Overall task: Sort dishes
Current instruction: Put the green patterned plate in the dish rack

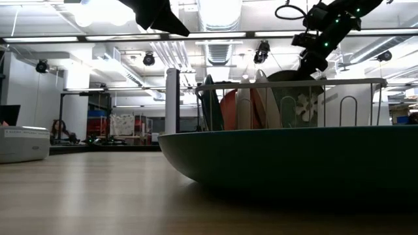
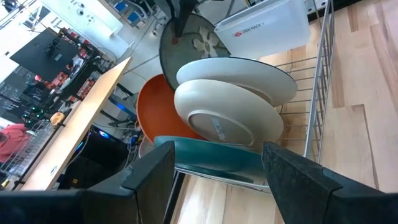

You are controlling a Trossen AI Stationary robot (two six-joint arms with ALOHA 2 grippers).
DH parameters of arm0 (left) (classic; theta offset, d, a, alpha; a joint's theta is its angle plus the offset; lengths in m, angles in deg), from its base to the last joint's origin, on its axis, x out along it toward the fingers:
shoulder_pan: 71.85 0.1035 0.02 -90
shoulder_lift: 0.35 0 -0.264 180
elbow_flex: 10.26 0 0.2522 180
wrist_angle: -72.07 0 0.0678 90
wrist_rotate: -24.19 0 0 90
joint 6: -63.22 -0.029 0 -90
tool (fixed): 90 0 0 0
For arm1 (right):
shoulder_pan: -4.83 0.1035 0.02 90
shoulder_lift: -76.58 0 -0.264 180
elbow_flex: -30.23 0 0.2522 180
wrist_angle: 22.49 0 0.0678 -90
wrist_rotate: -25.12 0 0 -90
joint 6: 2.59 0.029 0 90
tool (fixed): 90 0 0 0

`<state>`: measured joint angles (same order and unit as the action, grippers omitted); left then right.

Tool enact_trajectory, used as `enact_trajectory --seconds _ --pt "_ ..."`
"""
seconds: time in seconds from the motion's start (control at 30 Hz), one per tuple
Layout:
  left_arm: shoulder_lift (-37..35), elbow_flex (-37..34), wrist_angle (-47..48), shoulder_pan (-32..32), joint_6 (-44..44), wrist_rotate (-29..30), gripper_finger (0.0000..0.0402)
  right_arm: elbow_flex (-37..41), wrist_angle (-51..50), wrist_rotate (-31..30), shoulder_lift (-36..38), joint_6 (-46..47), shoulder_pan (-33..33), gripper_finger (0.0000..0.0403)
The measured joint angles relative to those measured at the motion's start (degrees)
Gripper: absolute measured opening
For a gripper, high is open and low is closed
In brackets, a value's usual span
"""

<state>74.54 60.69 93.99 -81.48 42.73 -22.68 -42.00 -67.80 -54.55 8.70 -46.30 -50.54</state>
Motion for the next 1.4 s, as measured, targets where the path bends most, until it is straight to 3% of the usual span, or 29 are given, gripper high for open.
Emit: enact_trajectory --seconds 0.5,0.73,1.1,1.27,1.4 --pt "0.00 0.00 -0.04 0.16 0.03 -0.02 0.0230 -7.55 -0.13 0.02 4.96 7.99 0.02 0.0000" --pt "0.00 0.00 -0.04 0.16 0.24 -0.02 0.0230 -8.20 0.26 -0.52 11.16 12.96 2.70 0.0000" --pt "0.00 0.00 -0.09 0.15 0.48 -0.04 0.0230 -2.11 3.22 -0.31 22.60 26.56 19.01 0.0000" --pt "0.00 0.00 -0.07 0.15 0.46 -0.04 0.0230 1.82 5.68 -6.16 26.50 32.96 27.27 0.0000" --pt "0.00 0.01 -0.07 0.15 0.38 -0.04 0.0230 6.02 6.32 -14.50 28.52 35.93 35.69 0.0000"
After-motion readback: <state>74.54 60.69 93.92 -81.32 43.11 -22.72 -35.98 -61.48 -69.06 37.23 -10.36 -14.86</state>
